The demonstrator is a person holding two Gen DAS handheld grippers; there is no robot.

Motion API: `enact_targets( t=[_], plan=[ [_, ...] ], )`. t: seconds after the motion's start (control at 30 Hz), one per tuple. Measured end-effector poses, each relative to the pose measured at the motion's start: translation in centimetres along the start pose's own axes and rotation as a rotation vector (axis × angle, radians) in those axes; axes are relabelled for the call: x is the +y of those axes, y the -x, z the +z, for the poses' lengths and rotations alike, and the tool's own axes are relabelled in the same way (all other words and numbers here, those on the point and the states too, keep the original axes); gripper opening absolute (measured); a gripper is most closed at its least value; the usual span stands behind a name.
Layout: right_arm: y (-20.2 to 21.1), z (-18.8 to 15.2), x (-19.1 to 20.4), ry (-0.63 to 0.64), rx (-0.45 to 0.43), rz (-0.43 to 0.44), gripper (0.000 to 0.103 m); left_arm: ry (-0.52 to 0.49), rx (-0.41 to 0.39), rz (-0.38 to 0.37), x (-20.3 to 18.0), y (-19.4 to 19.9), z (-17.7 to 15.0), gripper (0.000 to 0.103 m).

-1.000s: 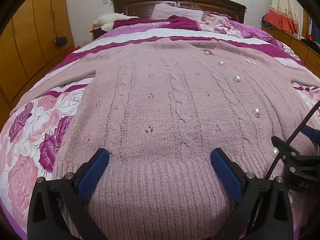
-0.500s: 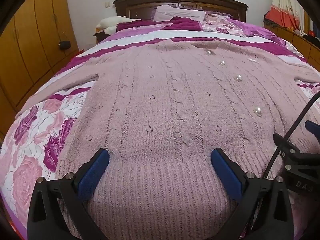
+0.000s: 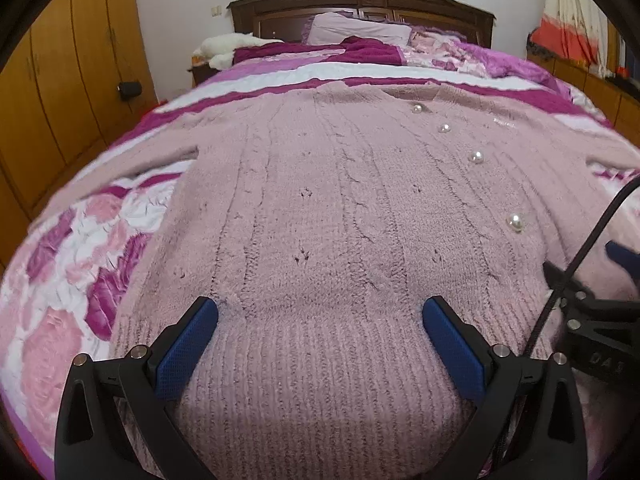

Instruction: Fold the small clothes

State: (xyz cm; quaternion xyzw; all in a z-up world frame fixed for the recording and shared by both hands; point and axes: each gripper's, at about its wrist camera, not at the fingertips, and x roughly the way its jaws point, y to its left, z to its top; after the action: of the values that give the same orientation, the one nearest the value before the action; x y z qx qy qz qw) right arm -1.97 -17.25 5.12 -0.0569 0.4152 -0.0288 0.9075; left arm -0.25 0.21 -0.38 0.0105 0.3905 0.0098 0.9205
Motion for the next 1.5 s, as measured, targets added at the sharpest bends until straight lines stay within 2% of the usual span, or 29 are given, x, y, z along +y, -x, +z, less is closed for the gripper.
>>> enact_targets(
  t=[0.1,0.3,0.5,0.93,1.27,1.4,1.5],
  plan=[
    [-0.1,0.1,0.3,0.006,0.003,-0.019,0.103,0.028,0.008,-0.036,0.6,-0.2,0.0,0.085],
    [-0.1,0.1,0.2,-0.002,0.004,-0.003,0.103,0.021,0.005,-0.027,0.4,-0.1,0.0,0.085],
    [-0.1,0.1,0.6,0.011,0.000,-0.031,0.103,0.020,0.006,-0.026,0.4,-0.2,0.0,0.085],
    [-0.2,0.2,0.0,-0.015,0.005,0.015,0.103,0.021,0.005,-0.027,0.3,-0.1,0.0,0.085],
    [-0.2,0.2,-0.1,-0.016,0.006,0.020,0.103,0.021,0.005,-0.027,0.3,-0.1,0.1,0.085],
    [-0.3,0.1,-0.6,-0.036,0.003,0.066,0.103,0.023,0.005,-0.030,0.4,0.0,0.0,0.085],
    [-0.4,0.2,-0.4,-0.029,0.007,0.053,0.103,0.020,0.005,-0.027,0.4,0.0,0.0,0.085]
  ],
)
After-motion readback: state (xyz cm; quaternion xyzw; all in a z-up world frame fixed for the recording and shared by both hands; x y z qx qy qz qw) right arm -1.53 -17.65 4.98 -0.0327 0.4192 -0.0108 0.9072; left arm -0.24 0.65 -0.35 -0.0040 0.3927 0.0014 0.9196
